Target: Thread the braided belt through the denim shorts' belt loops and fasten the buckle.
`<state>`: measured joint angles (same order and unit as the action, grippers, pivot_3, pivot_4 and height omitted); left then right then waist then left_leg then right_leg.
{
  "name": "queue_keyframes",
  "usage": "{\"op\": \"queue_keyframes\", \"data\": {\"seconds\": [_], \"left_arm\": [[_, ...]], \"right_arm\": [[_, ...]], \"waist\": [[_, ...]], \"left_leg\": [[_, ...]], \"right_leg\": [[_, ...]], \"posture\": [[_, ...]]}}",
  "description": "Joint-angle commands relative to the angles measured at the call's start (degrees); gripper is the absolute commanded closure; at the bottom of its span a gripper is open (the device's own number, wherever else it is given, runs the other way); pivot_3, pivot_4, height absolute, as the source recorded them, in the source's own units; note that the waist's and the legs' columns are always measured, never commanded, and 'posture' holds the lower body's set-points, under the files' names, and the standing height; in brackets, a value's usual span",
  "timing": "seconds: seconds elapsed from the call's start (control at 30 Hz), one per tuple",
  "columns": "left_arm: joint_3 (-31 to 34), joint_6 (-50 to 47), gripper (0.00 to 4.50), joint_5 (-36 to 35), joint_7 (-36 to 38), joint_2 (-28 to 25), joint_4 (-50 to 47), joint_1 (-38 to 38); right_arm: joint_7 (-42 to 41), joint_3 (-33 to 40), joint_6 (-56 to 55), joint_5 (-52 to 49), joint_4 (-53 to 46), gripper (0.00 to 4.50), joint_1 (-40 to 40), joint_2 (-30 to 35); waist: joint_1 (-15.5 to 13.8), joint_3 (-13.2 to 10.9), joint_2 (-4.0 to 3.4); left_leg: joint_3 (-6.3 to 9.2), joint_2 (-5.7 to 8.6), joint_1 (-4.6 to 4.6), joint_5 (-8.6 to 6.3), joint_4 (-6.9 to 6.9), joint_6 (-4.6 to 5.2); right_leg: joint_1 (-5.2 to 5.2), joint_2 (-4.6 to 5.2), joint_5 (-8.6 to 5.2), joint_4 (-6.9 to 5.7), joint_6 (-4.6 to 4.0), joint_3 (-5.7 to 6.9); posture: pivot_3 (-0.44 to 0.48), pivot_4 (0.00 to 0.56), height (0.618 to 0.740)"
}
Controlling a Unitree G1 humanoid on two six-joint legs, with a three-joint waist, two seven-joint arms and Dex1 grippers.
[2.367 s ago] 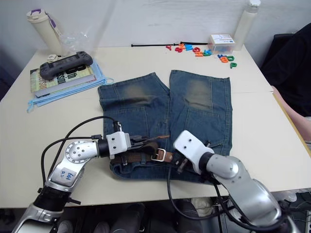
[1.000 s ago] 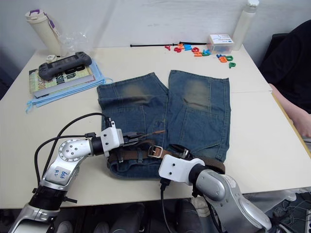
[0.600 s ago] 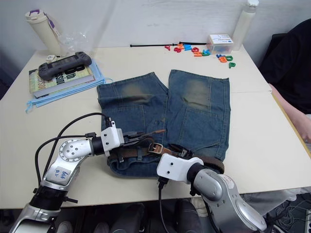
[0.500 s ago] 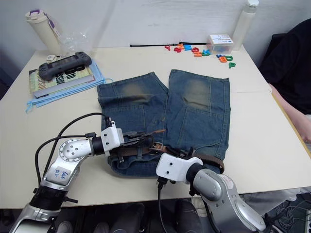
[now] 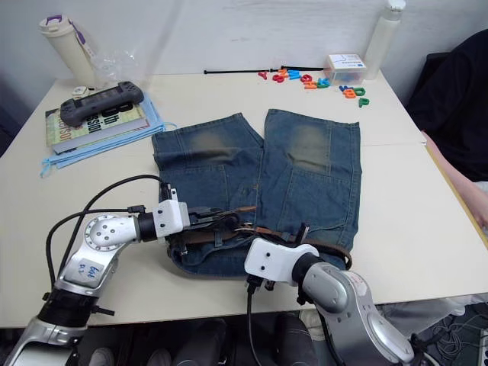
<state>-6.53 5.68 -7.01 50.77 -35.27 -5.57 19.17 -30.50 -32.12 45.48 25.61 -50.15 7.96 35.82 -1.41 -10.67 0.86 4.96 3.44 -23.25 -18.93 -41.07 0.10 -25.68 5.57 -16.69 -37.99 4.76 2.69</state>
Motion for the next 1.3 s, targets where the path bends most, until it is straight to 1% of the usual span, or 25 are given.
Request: {"op": "queue_keyframes", "data": {"seconds": [0.03,0.07,0.1,0.2,0.23,0.3,0.43,0.73,0.83,0.87,0.9,0.93,0.97,1.0,1.03,1.07,1.23,1.3], "left_arm": [[1.8,0.4,4.50,-2.0,1.1,-0.7,0.0,0.7],[1.8,0.1,4.50,-2.1,1.3,-0.6,-0.1,0.7],[1.8,0.0,4.50,-2.2,1.3,-0.4,-0.2,0.7],[1.7,-0.7,4.50,-2.2,1.3,0.0,-0.4,0.5],[1.8,-1.1,4.50,-2.4,1.2,0.2,-0.5,0.5],[1.8,-1.3,4.50,-2.3,1.2,0.4,-0.4,0.5],[1.7,-1.3,4.50,-2.0,1.2,0.7,-0.3,0.7],[1.2,-0.4,4.50,-1.2,1.1,0.7,-1.1,0.0],[1.2,0.0,4.50,-0.9,1.2,0.5,-1.1,0.0],[1.3,0.0,4.50,-0.9,1.2,0.4,-1.1,-0.1],[1.3,0.1,4.50,-0.9,1.3,0.4,-1.1,-0.1],[1.3,0.2,4.50,-0.9,1.3,0.3,-1.1,-0.1],[1.3,0.3,4.50,-0.9,1.4,0.3,-1.1,-0.1],[1.3,0.4,4.50,-0.9,1.4,0.3,-1.0,-0.1],[1.3,0.4,4.50,-0.8,1.3,0.3,-1.0,-0.1],[1.3,0.4,4.50,-0.8,1.3,0.4,-1.0,-0.1],[1.3,-0.2,4.50,-0.8,1.0,0.4,-0.9,0.0],[1.3,-1.1,4.50,-0.4,1.7,-0.6,-0.9,0.3]], "right_arm": [[0.0,1.9,-0.1,2.6,-5.0,4.16,-0.9,0.0],[0.1,1.8,-0.2,3.0,-4.9,3.83,-1.1,-0.1],[0.3,1.7,-0.4,3.5,-4.8,3.62,-1.4,-0.3],[0.8,1.7,-0.8,5.0,-4.6,2.37,-1.7,-1.4],[0.6,1.8,-0.8,5.3,-4.6,1.80,-1.8,-1.6],[0.2,2.1,-1.0,6.0,-4.8,0.97,-2.0,-2.1],[-0.6,1.4,-1.5,7.1,-4.2,0.97,-2.6,-2.7],[-2.0,0.2,-2.6,8.7,-0.5,0.97,-1.2,-5.2],[-2.1,0.1,-2.4,8.8,0.3,1.68,-1.1,-5.8],[-2.1,0.1,-2.2,8.8,0.5,2.08,-1.1,-5.9],[-2.3,0.1,-1.9,8.8,0.7,2.61,-1.2,-6.1],[-2.4,0.1,-1.8,9.0,1.0,2.96,-1.2,-6.2],[-2.5,0.1,-1.6,9.2,1.1,3.48,-1.2,-6.3],[-2.6,0.1,-1.4,9.3,1.2,3.65,-1.1,-6.5],[-2.6,0.1,-1.2,9.5,1.3,4.18,-1.1,-6.7],[-2.7,0.1,-1.0,9.5,1.3,4.46,-1.1,-6.9],[-3.2,0.4,-1.1,10.5,0.9,4.46,-0.7,-7.2],[-3.4,0.1,-3.2,12.1,0.5,4.46,-0.4,-5.7]], "waist": [[0.0,0.0,0.00],[0.0,0.0,0.00],[0.0,0.0,0.00],[0.1,0.0,0.00],[0.1,0.0,0.00],[0.0,0.0,0.00],[0.0,0.0,0.00],[0.1,0.0,0.00],[0.1,0.0,0.00],[0.1,0.0,0.00],[0.1,0.0,0.00],[0.1,0.0,0.00],[0.1,0.0,0.00],[0.1,0.0,0.00],[0.1,0.0,0.00],[0.1,0.0,0.00],[0.1,0.0,0.00],[0.1,0.0,0.00]], "left_leg": [[0.00,0.00,0.00,0.00,0.00,0.00],[0.00,0.01,0.00,0.00,0.00,0.00],[0.00,0.01,0.00,0.00,0.00,0.00],[0.00,0.01,0.00,0.00,0.00,0.00],[-0.01,0.01,0.00,0.00,0.00,-0.01],[-0.01,0.01,0.00,0.01,0.00,-0.01],[-0.01,0.01,0.00,0.01,0.00,-0.01],[-0.02,0.01,0.00,0.01,-0.01,-0.03],[-0.01,0.01,0.00,0.02,-0.01,-0.04],[-0.01,0.01,0.00,0.02,-0.01,-0.04],[-0.02,0.01,0.00,0.03,-0.01,-0.05],[-0.02,0.01,0.00,0.03,-0.01,-0.05],[-0.02,0.01,0.00,0.03,-0.01,-0.06],[-0.02,0.01,0.00,0.03,-0.01,-0.06],[-0.02,0.01,0.00,0.03,-0.01,-0.06],[-0.03,0.01,0.00,0.03,-0.02,-0.06],[-0.05,0.02,0.00,0.03,-0.05,-0.06],[-0.05,0.02,0.00,0.03,-0.06,-0.06]], "right_leg": [[0.00,0.00,0.00,0.01,0.00,0.00],[0.00,0.00,0.00,0.01,0.00,0.00],[0.00,0.01,0.00,0.01,0.00,0.00],[0.00,0.00,0.00,0.00,0.00,0.00],[-0.01,0.00,0.00,-0.02,0.00,-0.02],[-0.02,-0.01,0.00,-0.04,0.00,-0.02],[-0.02,-0.01,-0.01,-0.04,-0.02,-0.02],[-0.04,-0.02,-0.02,-0.08,-0.03,-0.02],[-0.04,-0.02,-0.02,-0.09,-0.03,-0.02],[-0.04,-0.02,-0.02,-0.08,-0.04,-0.02],[-0.04,-0.02,-0.02,-0.09,-0.04,-0.02],[-0.05,-0.02,-0.02,-0.10,-0.04,-0.02],[-0.05,-0.02,-0.02,-0.10,-0.04,-0.03],[-0.05,-0.02,-0.02,-0.10,-0.04,-0.03],[-0.06,-0.02,-0.03,-0.13,-0.05,-0.03],[-0.07,-0.02,-0.04,-0.16,-0.07,-0.03],[-0.12,-0.02,-0.06,-0.28,-0.10,-0.05],[-0.13,-0.02,-0.07,-0.30,-0.11,-0.05]], "posture": [[0.000,0.150,0.659],[0.000,0.150,0.659],[0.000,0.150,0.659],[0.000,0.150,0.659],[0.000,0.150,0.659],[0.000,0.150,0.659],[0.000,0.150,0.659],[0.000,0.150,0.659],[0.000,0.150,0.659],[0.000,0.150,0.659],[0.000,0.150,0.659],[0.000,0.150,0.659],[0.000,0.150,0.659],[0.000,0.150,0.659],[0.000,0.150,0.659],[0.000,0.150,0.659],[0.000,0.150,0.659],[0.000,0.150,0.659]]}}
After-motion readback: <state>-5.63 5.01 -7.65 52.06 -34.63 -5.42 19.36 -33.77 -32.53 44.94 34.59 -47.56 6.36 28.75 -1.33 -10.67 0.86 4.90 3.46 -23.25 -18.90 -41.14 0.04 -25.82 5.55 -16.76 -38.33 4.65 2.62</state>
